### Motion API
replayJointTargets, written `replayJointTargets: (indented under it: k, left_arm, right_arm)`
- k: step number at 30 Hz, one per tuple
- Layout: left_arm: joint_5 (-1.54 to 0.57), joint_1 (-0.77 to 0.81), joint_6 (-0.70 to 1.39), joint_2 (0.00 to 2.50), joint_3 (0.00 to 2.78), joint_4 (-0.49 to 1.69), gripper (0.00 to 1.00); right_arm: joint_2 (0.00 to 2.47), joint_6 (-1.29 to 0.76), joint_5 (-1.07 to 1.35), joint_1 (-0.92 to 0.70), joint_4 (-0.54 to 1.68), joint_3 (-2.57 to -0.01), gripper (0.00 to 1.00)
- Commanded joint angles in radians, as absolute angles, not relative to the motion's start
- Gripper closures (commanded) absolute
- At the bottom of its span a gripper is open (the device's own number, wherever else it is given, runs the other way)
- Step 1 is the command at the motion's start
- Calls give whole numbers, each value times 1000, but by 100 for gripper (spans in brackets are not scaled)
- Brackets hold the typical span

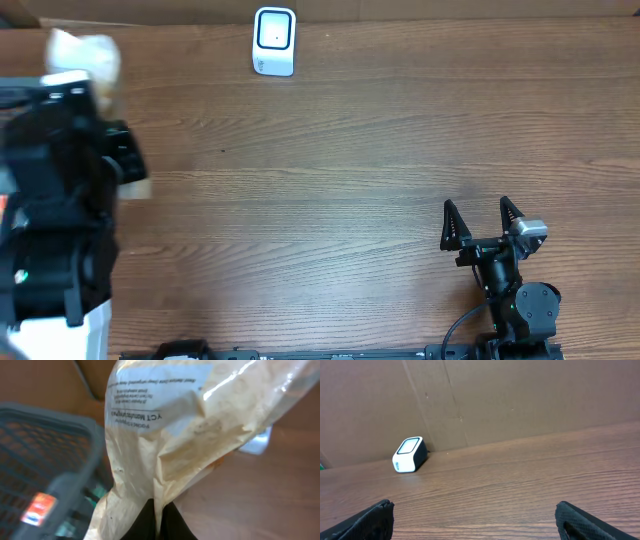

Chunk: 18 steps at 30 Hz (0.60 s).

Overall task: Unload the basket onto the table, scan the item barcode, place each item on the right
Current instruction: 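Swing the held bag up in front of the white scanner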

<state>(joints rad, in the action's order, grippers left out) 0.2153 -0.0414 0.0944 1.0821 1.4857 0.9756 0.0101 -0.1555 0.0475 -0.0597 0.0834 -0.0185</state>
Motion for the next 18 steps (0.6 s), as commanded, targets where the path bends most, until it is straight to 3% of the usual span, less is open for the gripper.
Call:
replayJointTargets:
  k: [1, 8, 18]
  left_arm:
    - [238, 57, 236, 1122, 1501, 1017, 96]
    - [215, 250, 433, 1265, 1500, 1077, 96]
    - [-222, 419, 506, 1584, 1499, 866, 96]
  right_arm:
    - [3, -148, 43, -57, 80, -8, 0]
    - [3, -148, 43, -57, 80, -8, 0]
    - [3, -148, 44, -57, 80, -8, 0]
